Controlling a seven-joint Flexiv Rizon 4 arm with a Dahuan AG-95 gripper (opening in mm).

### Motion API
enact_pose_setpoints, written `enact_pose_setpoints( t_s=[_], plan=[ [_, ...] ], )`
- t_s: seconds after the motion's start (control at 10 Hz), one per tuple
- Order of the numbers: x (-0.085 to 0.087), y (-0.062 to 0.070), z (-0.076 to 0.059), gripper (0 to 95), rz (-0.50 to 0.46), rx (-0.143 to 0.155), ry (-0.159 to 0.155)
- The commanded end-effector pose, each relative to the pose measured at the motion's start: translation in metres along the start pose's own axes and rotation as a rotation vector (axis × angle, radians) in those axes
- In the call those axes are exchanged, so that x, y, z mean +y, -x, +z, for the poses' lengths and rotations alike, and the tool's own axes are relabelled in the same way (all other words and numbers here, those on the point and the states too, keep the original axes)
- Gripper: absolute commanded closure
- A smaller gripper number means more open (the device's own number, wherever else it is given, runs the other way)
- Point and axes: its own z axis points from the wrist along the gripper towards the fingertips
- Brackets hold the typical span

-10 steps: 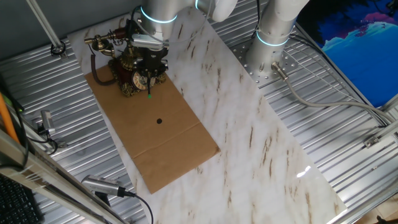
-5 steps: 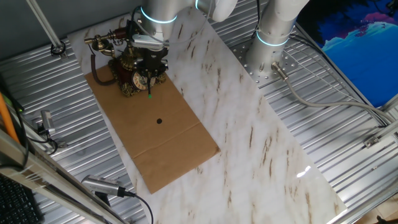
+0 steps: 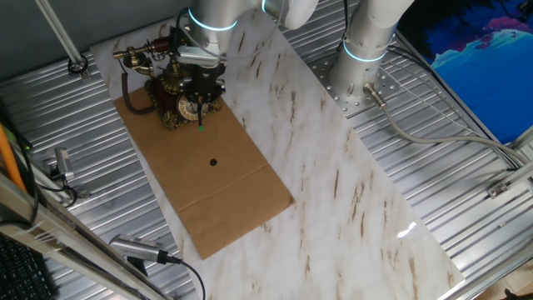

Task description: Dial a number on an old rotary phone

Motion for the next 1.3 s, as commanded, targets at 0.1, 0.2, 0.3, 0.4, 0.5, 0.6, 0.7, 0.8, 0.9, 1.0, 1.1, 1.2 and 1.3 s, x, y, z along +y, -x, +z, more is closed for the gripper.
enact_pose_setpoints(
  t_s=[0.1, 0.2, 0.3, 0.4, 0.5, 0.6, 0.7, 0.8, 0.9, 1.0, 1.1, 1.2, 1.3],
  plan=[
    [-0.003, 0.002, -0.002, 95.0, -0.004, 0.001, 0.006],
    [-0.005, 0.003, -0.002, 95.0, -0.010, 0.005, 0.007],
    [-0.010, 0.007, -0.003, 95.0, -0.016, 0.005, 0.007],
    [-0.012, 0.008, -0.003, 95.0, -0.015, 0.004, 0.008],
    [-0.016, 0.013, -0.002, 95.0, -0.013, 0.003, 0.010],
    [-0.019, 0.018, -0.001, 95.0, -0.007, 0.005, 0.015],
    [-0.021, 0.021, -0.001, 95.0, -0.010, 0.006, 0.018],
    [-0.025, 0.025, 0.000, 95.0, -0.024, 0.009, 0.024],
    [-0.029, 0.030, 0.000, 95.0, -0.049, 0.008, 0.028],
    [-0.031, 0.035, 0.001, 95.0, -0.062, 0.001, 0.030],
    [-0.033, 0.044, 0.005, 95.0, -0.074, -0.014, 0.035],
    [-0.033, 0.053, 0.011, 95.0, -0.081, -0.011, 0.035],
    [-0.032, 0.060, 0.015, 95.0, -0.094, -0.012, 0.038]
  ],
)
